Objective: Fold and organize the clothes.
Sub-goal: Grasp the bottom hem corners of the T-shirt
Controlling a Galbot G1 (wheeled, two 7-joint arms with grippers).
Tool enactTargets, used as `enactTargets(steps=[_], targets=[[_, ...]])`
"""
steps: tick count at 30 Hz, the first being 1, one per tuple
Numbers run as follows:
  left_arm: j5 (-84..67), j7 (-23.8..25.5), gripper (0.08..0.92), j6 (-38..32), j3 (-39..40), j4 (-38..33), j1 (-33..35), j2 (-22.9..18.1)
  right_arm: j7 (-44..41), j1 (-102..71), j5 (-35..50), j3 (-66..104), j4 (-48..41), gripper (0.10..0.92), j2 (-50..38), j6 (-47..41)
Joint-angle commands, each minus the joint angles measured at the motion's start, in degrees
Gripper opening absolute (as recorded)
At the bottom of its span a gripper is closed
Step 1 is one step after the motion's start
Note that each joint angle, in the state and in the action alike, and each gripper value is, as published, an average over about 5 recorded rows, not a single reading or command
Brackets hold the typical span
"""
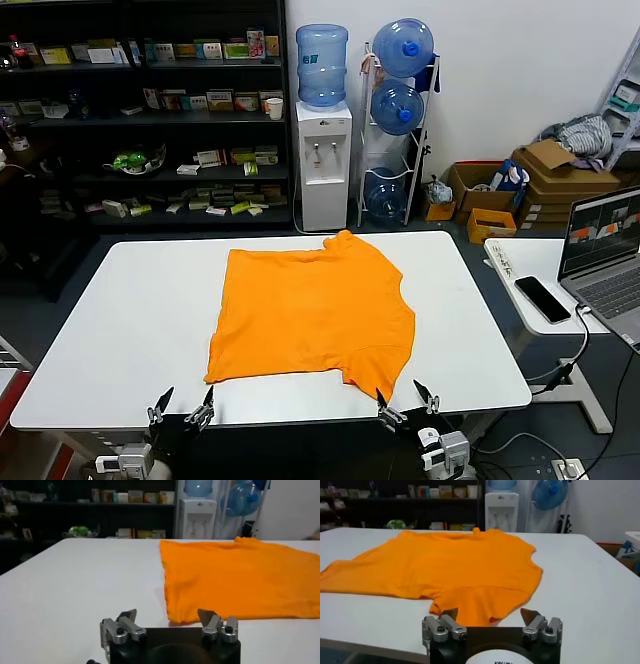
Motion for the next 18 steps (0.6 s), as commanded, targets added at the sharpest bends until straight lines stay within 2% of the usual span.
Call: enactTargets(steps=[1, 8, 13, 18], targets=[[-3.1, 0.9, 0.823, 2.6, 1.5, 5.2, -8.4, 0.3, 0.5, 5.7, 0.1, -1.8, -4.7, 0.823, 0.9, 0.3], [-3.0, 0.8, 0.823, 2.8, 4.3, 13.0, -13.8, -0.8, 1.1, 10.1, -1.6, -4.3, -12.5, 0.811, 3.1, -0.4], [-1.6, 1.1, 0.767, 1.0, 4.8, 14.9, -13.1, -2.0, 1.3, 8.9, -2.8, -4.4, -13.4, 0.689, 3.0, 1.3], [-0.8, 0.3, 0.624, -0.2, 5.5, 13.3, -11.7, -2.4, 1.5, 7.1, -4.6, -4.4, -11.7, 0.550, 2.6, 3.4]])
